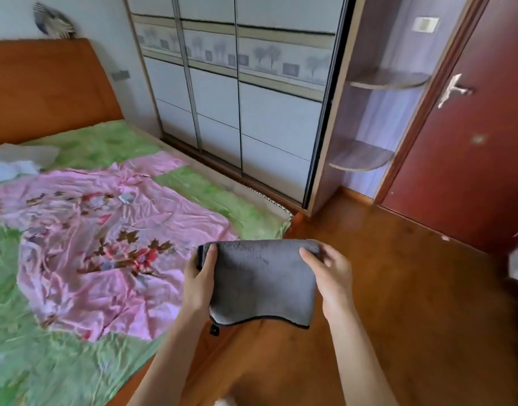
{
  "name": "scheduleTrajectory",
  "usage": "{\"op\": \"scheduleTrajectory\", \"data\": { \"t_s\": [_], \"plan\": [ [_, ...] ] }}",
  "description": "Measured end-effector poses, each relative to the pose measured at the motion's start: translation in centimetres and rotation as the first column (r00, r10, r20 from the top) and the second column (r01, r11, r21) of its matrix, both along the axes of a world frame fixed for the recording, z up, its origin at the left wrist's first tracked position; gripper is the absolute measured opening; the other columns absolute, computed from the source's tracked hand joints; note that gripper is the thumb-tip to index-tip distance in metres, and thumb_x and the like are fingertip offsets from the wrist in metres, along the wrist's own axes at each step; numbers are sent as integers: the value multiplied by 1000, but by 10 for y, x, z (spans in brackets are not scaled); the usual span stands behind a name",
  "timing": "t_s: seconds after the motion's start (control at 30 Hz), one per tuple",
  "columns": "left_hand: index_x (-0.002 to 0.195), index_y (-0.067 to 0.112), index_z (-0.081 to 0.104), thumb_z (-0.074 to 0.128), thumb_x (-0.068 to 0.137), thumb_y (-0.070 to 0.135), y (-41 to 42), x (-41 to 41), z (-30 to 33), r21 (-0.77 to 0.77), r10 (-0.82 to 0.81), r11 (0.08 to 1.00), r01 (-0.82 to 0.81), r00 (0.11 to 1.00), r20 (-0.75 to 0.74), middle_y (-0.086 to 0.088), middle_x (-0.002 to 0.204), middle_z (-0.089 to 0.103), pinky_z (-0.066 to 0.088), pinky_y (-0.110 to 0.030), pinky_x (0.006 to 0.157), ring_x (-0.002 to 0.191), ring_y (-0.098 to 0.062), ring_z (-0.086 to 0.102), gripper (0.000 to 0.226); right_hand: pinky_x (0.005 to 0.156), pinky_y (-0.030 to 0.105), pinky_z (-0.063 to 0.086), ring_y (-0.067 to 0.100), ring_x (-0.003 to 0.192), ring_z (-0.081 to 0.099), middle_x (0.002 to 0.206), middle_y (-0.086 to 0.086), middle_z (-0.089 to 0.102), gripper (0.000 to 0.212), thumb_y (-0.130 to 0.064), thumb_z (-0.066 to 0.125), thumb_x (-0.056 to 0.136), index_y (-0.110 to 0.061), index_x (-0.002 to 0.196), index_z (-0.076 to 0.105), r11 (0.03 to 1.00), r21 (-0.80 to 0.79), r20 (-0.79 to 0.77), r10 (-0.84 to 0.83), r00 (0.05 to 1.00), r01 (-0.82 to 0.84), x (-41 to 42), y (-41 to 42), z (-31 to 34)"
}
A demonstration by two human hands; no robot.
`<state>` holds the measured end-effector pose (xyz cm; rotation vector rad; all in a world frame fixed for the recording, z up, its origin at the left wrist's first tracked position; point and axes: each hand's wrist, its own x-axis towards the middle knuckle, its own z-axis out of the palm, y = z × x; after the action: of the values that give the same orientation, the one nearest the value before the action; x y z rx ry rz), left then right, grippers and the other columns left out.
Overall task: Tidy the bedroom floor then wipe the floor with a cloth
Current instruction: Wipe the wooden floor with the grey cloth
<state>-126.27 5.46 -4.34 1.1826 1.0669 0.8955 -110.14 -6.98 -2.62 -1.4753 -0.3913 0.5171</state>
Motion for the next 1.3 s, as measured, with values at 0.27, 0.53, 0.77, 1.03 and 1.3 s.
{"op": "scheduleTrajectory", "data": {
  "t_s": [0.27, 0.53, 0.77, 1.03, 1.3],
  "plan": [
    [100, 20, 63, 52, 94, 39, 70, 129, -6, 69, -286, 955, 288, 957, -35, 0, 98, 67, 48, -33, 90, 98, -12, 60, 22, 85, 29, 50, 9, 92, 57, 98, -10, 61, 20, -20, 68, 84, -23, 103, 64, 947, -139, 97, -279, 956, 290, 96, 34, -7],
    [109, 9, 59, 51, 94, 34, 132, 251, 5, 125, -493, 863, 490, 870, -9, -5, 99, 65, 48, -25, 72, 91, -16, 62, 30, 63, 8, 46, 6, 85, 59, 94, -12, 60, 15, -20, 61, 89, -20, 105, 62, 890, -150, 177, -404, 898, 430, 170, 63, -5],
    [92, 14, 63, 49, 96, 29, 126, 361, 0, 161, -657, 732, 662, 749, -86, -1, 86, 65, 47, -26, 73, 83, -15, 60, 21, 67, 9, 45, 8, 93, 57, 105, -6, 63, 23, -21, 61, 90, -18, 112, 64, 792, -142, 115, -582, 805, 593, 248, 39, -10],
    [99, 12, 61, 47, 96, 29, 121, 510, -12, 149, -657, 736, 661, 750, -81, -1, 90, 64, 45, -22, 72, 86, -15, 58, 22, 72, 16, 48, 13, 98, 58, 105, -4, 64, 22, -17, 61, 90, -17, 112, 63, 788, -110, 65, -602, 796, 606, 396, 40, -20],
    [98, 17, 61, 47, 95, 35, 108, 662, -5, 97, -612, 783, 614, 789, -55, -2, 94, 63, 46, -31, 83, 91, -17, 58, 23, 89, 34, 52, 18, 104, 59, 110, 2, 65, 24, -14, 60, 91, -14, 114, 63, 801, -103, 106, -580, 808, 589, 561, 34, -6]
  ]
}}
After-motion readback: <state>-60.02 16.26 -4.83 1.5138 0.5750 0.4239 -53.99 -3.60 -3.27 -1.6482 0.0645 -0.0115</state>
